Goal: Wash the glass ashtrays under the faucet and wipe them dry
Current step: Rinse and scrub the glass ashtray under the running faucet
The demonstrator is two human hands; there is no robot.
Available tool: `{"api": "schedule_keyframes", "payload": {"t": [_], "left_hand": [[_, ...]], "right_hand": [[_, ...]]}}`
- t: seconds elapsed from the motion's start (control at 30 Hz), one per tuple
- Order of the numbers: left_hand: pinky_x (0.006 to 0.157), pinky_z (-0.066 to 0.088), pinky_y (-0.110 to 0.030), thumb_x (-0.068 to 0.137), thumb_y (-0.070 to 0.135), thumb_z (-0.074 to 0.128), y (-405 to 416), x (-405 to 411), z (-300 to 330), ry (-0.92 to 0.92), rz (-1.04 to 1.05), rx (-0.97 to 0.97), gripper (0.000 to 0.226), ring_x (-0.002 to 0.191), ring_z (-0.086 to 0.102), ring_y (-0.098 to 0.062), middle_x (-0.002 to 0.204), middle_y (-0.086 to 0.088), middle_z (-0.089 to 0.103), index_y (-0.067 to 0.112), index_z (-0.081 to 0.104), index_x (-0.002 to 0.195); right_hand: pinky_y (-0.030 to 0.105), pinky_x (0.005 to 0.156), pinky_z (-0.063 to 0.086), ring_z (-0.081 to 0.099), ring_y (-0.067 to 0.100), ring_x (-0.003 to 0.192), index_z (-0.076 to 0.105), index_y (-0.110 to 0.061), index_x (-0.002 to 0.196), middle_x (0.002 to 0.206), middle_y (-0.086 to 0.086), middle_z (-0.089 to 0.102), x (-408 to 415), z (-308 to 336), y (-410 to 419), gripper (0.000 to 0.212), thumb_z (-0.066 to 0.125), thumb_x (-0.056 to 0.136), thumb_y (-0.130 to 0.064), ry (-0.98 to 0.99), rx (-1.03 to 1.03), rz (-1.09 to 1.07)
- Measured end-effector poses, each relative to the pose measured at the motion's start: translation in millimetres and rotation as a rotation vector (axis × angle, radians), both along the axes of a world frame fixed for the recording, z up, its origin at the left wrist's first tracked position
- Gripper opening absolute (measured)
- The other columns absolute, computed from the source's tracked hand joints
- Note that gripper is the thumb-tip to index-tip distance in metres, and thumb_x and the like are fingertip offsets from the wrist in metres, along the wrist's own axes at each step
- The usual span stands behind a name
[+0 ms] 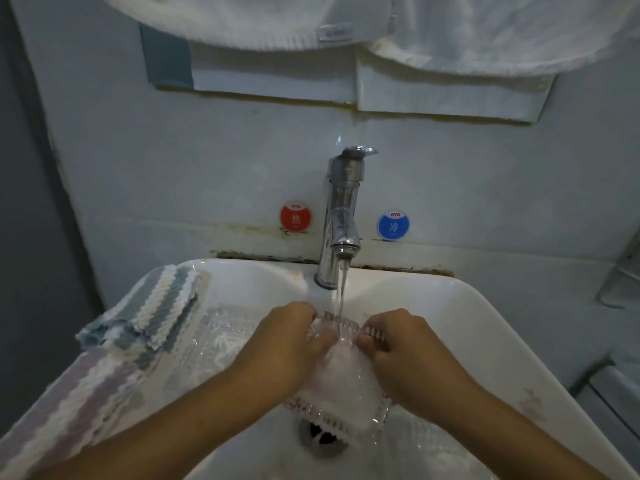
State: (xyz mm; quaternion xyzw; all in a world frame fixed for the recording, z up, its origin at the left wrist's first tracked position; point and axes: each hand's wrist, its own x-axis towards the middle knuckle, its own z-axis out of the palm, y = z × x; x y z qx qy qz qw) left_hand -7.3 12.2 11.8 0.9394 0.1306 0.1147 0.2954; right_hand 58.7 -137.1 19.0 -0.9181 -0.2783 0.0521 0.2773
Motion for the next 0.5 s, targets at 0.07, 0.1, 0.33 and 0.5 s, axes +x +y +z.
{"api": "schedule_keyframes", "payload": {"t": [0.07, 0.1, 0.33, 0.5], "left_hand": [[0.052, 0.033, -0.017, 0.104, 0.025, 0.049, -2, 3, -2, 0.041, -0.067, 0.044, 0.029, 0.064, 0.050, -0.007, 0.074, 0.005, 0.053, 0.016, 0.057, 0.077], [0.052, 0.033, -0.018, 0.105, 0.022, 0.046, -3, 4, -5, 0.049, -0.089, 0.034, 0.033, 0.063, 0.049, -0.009, 0.073, 0.003, 0.051, 0.016, 0.053, 0.073], [0.057, 0.034, -0.016, 0.099, 0.032, 0.056, -8, 5, -22, -0.022, -0.082, -0.136, 0.024, 0.071, 0.049, -0.001, 0.081, 0.012, 0.050, 0.032, 0.042, 0.081], [0.064, 0.039, -0.024, 0.105, 0.032, 0.045, -11, 5, -22, -0.020, -0.101, -0.047, 0.021, 0.079, 0.058, -0.012, 0.087, 0.003, 0.059, 0.026, 0.045, 0.085]], "right_hand": [[0.040, 0.076, 0.061, 0.067, 0.016, 0.074, 0.072, -0.013, 0.093, 0.084, 0.003, 0.070, -1, 3, -2, 0.021, 0.057, 0.101, -0.025, -0.006, -0.044, -0.016], [0.039, 0.077, 0.061, 0.067, 0.015, 0.075, 0.072, -0.013, 0.094, 0.085, 0.002, 0.070, 0, 5, -4, 0.019, 0.057, 0.100, -0.022, -0.004, -0.068, -0.028], [0.036, 0.085, 0.060, 0.066, 0.013, 0.081, 0.072, -0.015, 0.100, 0.090, 0.000, 0.070, 0, 5, -6, 0.012, 0.060, 0.098, -0.018, 0.001, -0.109, -0.064], [0.025, 0.071, 0.057, 0.063, 0.011, 0.072, 0.069, -0.014, 0.089, 0.079, 0.000, 0.066, -2, 7, -7, 0.013, 0.059, 0.096, -0.011, 0.014, -0.127, -0.047]]}}
